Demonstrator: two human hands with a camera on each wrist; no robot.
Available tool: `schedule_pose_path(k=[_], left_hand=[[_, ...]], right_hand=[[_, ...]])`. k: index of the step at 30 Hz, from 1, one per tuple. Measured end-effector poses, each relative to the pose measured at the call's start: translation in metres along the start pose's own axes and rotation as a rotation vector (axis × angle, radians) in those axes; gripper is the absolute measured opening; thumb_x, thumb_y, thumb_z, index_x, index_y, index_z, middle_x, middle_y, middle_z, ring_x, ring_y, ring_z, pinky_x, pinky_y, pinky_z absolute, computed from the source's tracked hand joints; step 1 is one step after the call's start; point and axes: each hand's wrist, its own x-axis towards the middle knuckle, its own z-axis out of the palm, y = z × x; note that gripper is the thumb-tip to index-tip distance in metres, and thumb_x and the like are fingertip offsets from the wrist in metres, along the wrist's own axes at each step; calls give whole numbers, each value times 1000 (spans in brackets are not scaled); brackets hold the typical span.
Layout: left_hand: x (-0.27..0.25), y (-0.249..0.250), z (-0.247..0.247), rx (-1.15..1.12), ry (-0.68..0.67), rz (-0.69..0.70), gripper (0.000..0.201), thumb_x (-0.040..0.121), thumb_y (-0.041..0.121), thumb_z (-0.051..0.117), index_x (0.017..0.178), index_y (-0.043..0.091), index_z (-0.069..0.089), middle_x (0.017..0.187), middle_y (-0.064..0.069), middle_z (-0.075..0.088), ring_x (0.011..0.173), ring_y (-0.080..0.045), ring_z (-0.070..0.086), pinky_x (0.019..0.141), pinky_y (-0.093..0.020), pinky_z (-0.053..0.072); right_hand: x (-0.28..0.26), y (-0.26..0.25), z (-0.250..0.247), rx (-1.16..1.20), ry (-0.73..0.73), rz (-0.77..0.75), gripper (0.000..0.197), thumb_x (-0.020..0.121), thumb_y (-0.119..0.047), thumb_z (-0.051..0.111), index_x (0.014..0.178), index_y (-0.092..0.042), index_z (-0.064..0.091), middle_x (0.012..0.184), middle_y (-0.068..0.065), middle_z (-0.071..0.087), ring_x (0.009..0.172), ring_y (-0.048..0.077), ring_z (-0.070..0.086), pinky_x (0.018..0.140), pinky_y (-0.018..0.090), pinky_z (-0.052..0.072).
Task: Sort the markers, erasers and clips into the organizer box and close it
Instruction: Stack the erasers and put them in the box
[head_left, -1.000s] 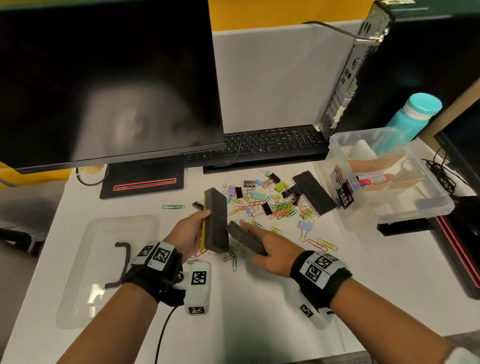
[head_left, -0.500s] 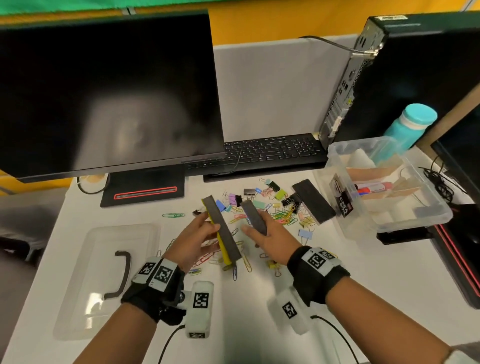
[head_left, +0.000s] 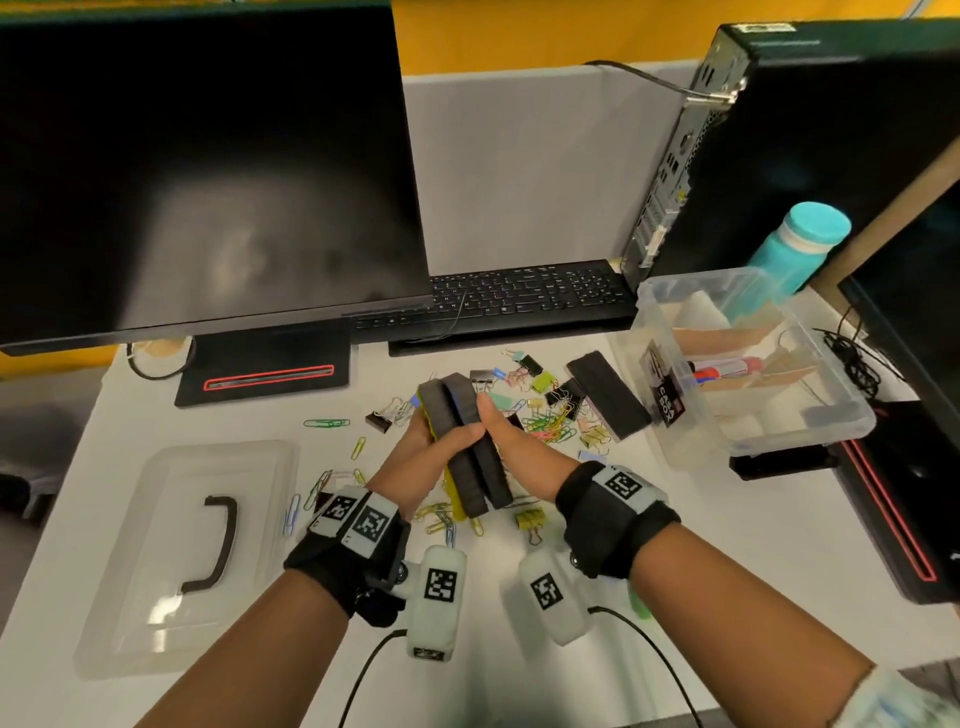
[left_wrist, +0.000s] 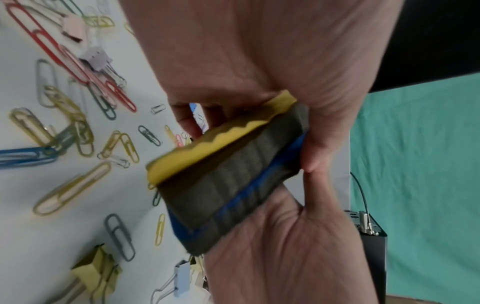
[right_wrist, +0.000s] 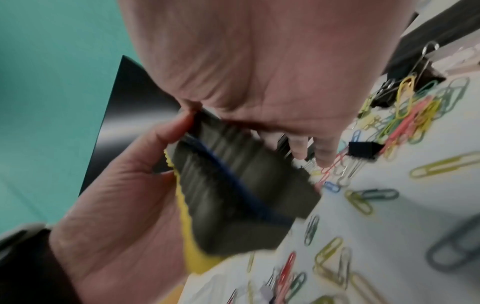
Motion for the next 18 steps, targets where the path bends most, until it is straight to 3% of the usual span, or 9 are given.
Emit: schedule_pose_path(k=[3,5,7,9,11,15,18], left_hand=[[6,0,6,50,2,14,41,88,17,62,125,18,45,115,-4,62,102,-10,61,81,-21,49],[9,-3,6,20,31,-15,32,87,21,63,115,28,47,113,-3,63,102,-14,62,87,-30,52],[8,-5,2,1,47,-46,28,87,23,63,108,34,47,117,-6,63,108,-21,63,94,-39,50],[6,-8,-2,-16,63,-65,28,87,21,63,108,33,48,118,-7,63,109,-23,63,93,-40,51],[3,-10,-7,-26,95,-83,33,87,16,62,114,28,47,118,-8,62,110,-25,62,93,-41,50],[1,-8,-13,-41,137,-88,47,87,8,59,130,17,42,114,-4,63,107,-23,61,85,-35,50],[1,-5,-14,-65,143,-94,45,87,4,57,129,14,43,108,-4,64,97,-19,63,74,-30,50]], right_hand=[[2,9,-33,-304,52,67,68,91,-67,18,151,-34,11,160,-8,9,147,13,5,120,43,7],[5,17,-65,-707,239,128,62,97,-53,25,152,-27,11,161,-2,0,147,23,-3,119,45,2],[7,25,-97,-978,487,194,61,99,-38,34,151,-12,14,160,10,6,146,31,5,119,43,9],[13,38,-120,-1036,579,331,61,98,-30,38,148,-3,16,156,17,16,143,33,16,117,44,19],[20,46,-128,-1043,528,447,61,98,-29,37,146,1,17,150,20,25,139,34,24,113,45,27],[34,46,-134,-1030,517,488,65,93,-35,49,141,2,24,141,21,38,132,37,36,107,44,32],[37,48,-136,-994,558,507,53,91,-22,53,135,0,33,137,20,39,130,38,38,106,47,36]])
